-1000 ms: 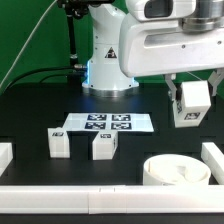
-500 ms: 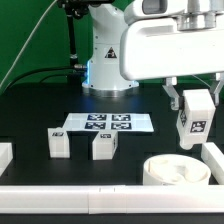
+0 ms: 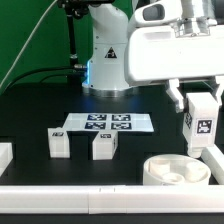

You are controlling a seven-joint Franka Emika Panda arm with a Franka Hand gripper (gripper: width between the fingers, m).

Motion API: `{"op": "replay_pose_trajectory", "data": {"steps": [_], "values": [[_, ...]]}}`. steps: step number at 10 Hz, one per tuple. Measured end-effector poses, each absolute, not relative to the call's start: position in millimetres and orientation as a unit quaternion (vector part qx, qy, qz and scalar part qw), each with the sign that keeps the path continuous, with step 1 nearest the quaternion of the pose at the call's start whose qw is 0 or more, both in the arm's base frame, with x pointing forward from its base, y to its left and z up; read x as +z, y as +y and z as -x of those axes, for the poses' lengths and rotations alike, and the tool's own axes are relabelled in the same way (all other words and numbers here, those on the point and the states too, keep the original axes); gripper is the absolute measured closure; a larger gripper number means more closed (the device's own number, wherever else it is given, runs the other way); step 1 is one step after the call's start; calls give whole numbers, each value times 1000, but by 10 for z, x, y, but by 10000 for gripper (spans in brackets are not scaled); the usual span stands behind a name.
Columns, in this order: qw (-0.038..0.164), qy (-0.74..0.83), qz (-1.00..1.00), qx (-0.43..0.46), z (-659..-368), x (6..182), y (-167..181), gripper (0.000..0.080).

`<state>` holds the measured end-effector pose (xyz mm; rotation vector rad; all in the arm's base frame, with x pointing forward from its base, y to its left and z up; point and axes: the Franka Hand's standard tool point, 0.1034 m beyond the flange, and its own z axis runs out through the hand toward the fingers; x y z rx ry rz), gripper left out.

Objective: Assemble stool

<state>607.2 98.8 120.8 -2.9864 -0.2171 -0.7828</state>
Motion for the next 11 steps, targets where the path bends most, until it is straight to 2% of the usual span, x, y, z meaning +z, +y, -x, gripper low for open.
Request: {"op": "replay_pose_trajectory", "data": {"steps": [3, 8, 11], "values": [[18, -82, 962, -260, -6059, 1166, 978, 462], [18, -87, 954, -285, -6052, 1193, 999, 462], [19, -90, 953, -287, -6003, 1067, 1042, 462]]}}
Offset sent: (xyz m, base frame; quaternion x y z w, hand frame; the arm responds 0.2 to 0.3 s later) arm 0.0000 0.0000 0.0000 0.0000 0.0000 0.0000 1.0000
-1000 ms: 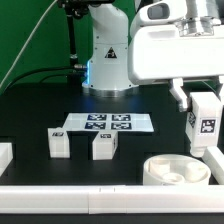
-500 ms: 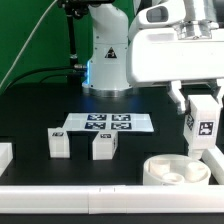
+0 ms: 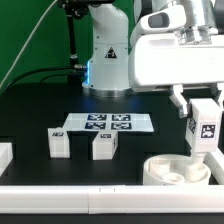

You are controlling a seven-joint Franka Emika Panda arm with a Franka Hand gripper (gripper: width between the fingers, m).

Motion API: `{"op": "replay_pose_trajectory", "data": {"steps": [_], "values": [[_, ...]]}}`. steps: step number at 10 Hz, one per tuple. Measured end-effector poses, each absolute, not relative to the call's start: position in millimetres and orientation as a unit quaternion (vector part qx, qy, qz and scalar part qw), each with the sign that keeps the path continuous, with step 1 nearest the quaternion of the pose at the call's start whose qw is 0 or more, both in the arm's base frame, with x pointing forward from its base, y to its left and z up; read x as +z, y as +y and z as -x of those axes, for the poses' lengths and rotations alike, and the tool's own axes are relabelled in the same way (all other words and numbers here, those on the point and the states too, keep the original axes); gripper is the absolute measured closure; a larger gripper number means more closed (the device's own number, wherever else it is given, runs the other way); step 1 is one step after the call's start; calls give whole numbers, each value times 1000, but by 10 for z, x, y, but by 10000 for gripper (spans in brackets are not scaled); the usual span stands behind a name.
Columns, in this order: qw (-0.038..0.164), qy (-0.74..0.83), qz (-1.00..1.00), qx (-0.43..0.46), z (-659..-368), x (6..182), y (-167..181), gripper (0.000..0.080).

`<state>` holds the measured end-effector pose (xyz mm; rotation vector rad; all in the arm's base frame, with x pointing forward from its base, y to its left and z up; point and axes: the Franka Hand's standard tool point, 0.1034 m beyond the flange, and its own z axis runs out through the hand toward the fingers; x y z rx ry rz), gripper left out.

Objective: Assemble stool

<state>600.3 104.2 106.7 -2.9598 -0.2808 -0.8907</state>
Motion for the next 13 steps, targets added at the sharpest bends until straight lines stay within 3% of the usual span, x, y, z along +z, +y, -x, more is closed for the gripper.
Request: {"op": "replay_pose_trajectory", "data": {"steps": [8, 13], "values": [[18, -85, 958, -272, -5948, 861, 1011, 462], [18, -84, 954, -289, -5994, 857, 1015, 462]]}}
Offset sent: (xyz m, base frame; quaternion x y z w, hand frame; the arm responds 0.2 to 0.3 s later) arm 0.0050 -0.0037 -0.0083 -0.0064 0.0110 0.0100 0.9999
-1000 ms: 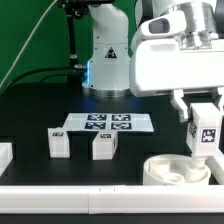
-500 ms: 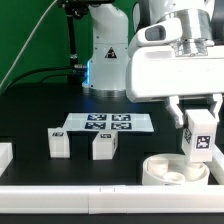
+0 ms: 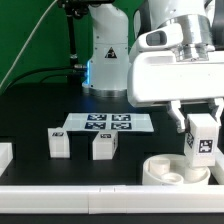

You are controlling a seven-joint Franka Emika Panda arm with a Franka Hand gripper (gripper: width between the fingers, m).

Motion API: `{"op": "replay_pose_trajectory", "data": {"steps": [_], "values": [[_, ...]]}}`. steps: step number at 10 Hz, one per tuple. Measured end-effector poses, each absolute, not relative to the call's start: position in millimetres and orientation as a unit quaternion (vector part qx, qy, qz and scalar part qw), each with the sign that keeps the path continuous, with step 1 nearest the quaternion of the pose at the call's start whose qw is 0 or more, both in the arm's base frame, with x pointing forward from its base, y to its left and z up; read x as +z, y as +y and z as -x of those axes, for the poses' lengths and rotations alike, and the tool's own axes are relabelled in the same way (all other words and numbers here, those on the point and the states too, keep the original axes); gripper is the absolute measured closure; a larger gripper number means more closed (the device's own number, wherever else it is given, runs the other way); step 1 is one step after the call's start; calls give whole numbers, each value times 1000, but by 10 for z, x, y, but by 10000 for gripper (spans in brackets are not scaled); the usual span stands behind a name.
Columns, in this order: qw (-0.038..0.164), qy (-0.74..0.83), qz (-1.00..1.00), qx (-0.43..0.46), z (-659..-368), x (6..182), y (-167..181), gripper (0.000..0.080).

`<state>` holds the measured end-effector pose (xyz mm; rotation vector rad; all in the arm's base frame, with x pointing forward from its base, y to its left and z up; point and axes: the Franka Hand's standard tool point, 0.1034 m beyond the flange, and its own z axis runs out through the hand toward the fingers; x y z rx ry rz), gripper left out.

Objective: Assemble stool

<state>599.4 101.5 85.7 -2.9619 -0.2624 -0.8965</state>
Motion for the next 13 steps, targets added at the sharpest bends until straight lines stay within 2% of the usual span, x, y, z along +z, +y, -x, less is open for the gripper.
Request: {"op": "replay_pose_trajectory", "data": {"steps": [2, 3, 4, 5, 11, 13], "values": [[18, -85, 954, -288, -5991, 853, 1017, 460], [18, -85, 954, -288, -5991, 853, 1016, 227], [18, -86, 954, -288, -5991, 852, 1016, 227], [18, -86, 954, -288, -5991, 852, 1016, 165], [17, -87, 953, -288, -5991, 851, 1016, 151], [18, -78, 963, -257, -5955, 860, 980, 151]]}}
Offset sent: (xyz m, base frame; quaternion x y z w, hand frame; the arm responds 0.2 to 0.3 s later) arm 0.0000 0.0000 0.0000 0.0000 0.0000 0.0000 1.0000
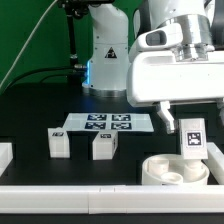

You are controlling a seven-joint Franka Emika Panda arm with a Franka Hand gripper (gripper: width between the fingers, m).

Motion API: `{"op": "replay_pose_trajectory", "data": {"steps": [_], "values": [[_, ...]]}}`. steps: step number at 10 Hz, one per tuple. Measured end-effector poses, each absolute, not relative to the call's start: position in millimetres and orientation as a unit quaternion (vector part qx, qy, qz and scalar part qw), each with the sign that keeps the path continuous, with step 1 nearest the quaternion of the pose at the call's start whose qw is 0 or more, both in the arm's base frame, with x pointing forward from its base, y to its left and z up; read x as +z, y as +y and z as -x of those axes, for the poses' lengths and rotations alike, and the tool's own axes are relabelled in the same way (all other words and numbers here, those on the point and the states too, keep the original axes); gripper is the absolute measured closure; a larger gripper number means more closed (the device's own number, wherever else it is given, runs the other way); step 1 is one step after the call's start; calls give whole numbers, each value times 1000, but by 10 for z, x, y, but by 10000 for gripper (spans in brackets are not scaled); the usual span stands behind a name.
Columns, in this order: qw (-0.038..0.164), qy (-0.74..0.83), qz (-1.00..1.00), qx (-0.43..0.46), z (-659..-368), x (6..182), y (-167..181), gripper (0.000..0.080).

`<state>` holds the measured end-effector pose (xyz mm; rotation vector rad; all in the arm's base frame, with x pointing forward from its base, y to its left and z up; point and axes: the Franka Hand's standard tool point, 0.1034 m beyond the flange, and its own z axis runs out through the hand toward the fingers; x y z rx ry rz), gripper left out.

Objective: Assemble stool

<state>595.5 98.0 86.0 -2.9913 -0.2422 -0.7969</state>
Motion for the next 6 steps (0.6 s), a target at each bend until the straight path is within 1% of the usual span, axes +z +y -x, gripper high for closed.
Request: {"op": "replay_pose_trajectory", "data": {"steps": [2, 3, 4, 5, 6], "values": [[18, -68, 970, -234, -5959, 909, 867, 151], [22, -60, 977, -202, -5950, 877, 838, 151], [29, -51, 983, -172, -5994, 883, 828, 151], [29, -51, 980, -188, -6031, 907, 837, 151], [28, -52, 981, -186, -6002, 881, 840, 151]]}}
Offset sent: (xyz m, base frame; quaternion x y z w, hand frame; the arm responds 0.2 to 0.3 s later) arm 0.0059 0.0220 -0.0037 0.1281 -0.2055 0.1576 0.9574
